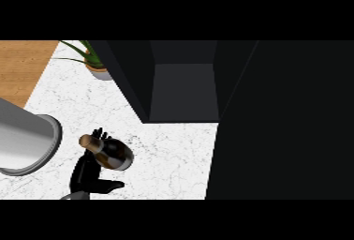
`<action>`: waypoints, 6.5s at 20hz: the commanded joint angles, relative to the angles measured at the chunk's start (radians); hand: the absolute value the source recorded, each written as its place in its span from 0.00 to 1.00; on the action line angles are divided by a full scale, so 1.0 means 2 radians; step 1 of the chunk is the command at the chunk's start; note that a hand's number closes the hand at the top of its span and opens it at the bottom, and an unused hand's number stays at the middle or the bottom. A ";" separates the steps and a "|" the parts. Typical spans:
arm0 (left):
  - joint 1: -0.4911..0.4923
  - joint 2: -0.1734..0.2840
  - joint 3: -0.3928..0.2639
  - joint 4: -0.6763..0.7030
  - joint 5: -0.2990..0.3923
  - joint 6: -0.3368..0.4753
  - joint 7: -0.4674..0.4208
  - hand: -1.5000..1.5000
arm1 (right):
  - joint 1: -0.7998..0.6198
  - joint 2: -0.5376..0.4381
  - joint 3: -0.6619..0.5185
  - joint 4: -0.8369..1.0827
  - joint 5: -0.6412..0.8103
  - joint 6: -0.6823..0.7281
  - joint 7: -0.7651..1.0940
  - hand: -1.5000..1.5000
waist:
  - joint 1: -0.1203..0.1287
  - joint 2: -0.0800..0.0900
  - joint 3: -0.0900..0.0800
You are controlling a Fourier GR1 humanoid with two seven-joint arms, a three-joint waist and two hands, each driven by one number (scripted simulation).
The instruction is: Pick up the wine, place it into the cabinet and close the cabinet
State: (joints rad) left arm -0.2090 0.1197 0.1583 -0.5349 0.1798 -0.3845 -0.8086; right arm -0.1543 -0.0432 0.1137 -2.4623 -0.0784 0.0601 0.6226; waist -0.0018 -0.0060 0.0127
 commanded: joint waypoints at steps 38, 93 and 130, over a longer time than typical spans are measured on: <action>-0.062 -0.014 0.057 0.027 0.092 0.000 0.001 1.00 | 0.036 0.007 0.007 -0.028 -0.014 0.010 0.004 0.00 | -0.002 0.003 -0.007; -0.151 -0.060 -0.373 -0.118 0.428 0.348 0.015 1.00 | 0.064 0.012 -0.015 0.007 -0.035 0.046 -0.048 0.00 | -0.009 0.004 -0.007; -0.409 -0.060 -0.286 0.135 0.498 0.326 0.087 1.00 | 0.011 0.021 0.002 0.079 -0.026 0.047 -0.083 0.00 | -0.039 0.015 -0.007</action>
State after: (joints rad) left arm -1.0117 -0.0005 -0.4227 -0.2451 1.1443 0.2783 -0.6206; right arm -0.0943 -0.0284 0.0701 -2.3290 -0.1695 0.1826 0.4544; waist -0.0709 0.0273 -0.0030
